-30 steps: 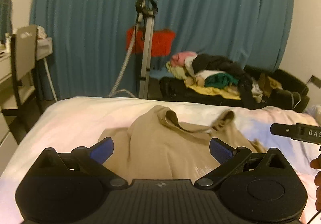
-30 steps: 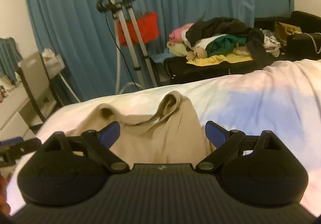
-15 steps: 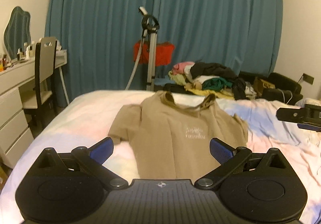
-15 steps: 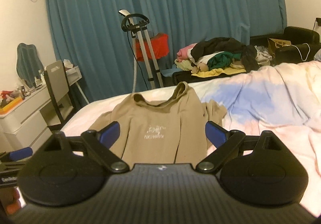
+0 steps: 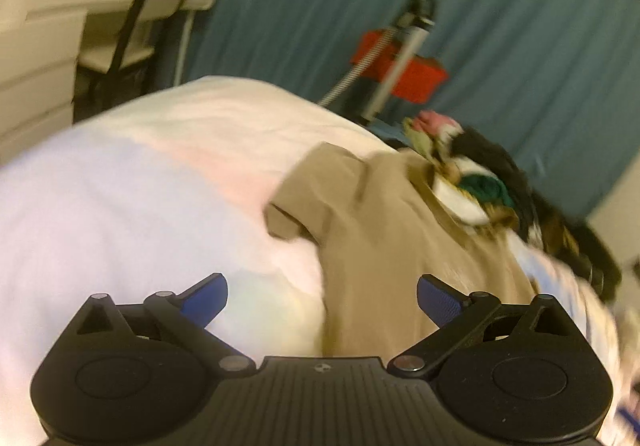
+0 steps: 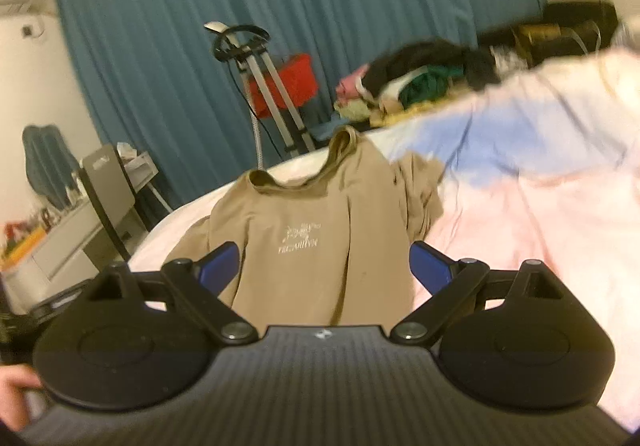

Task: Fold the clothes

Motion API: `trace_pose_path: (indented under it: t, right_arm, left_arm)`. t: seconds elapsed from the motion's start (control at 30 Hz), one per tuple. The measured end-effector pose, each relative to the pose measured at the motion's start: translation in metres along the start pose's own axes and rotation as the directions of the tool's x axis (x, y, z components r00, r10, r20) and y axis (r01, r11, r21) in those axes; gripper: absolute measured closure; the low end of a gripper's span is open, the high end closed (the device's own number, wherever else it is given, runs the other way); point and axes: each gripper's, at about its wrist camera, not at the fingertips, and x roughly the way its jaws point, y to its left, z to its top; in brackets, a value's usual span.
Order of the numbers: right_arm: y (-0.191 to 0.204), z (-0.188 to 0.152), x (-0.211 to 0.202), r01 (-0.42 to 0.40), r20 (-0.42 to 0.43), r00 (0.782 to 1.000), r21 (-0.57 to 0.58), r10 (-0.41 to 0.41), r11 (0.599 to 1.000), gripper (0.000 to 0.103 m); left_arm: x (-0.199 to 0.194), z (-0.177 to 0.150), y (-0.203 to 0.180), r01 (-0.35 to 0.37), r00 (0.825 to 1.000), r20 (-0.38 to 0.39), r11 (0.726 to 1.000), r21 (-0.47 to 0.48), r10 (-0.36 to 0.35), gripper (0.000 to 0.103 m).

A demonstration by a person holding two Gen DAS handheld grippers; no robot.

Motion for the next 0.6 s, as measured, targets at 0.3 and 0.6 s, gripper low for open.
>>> trace_pose_path:
  t: [0.3, 0.6]
  right_arm:
    - [-0.030, 0.011, 0.042, 0.088, -0.001, 0.996, 0.033, -0.088, 0.996, 0.010]
    - [-0.048, 0.007, 0.083, 0.117, -0.076, 0.991, 0.097, -0.110, 0.988, 0.010]
  left_arm:
    - [0.106, 0.049, 0.014, -0.037, 0.999, 0.013, 0.998, -0.054, 0.038, 0.023]
    - [0.183, 0.084, -0.002, -0.011, 0.999, -0.051, 0.998, 0.066, 0.014, 0.075]
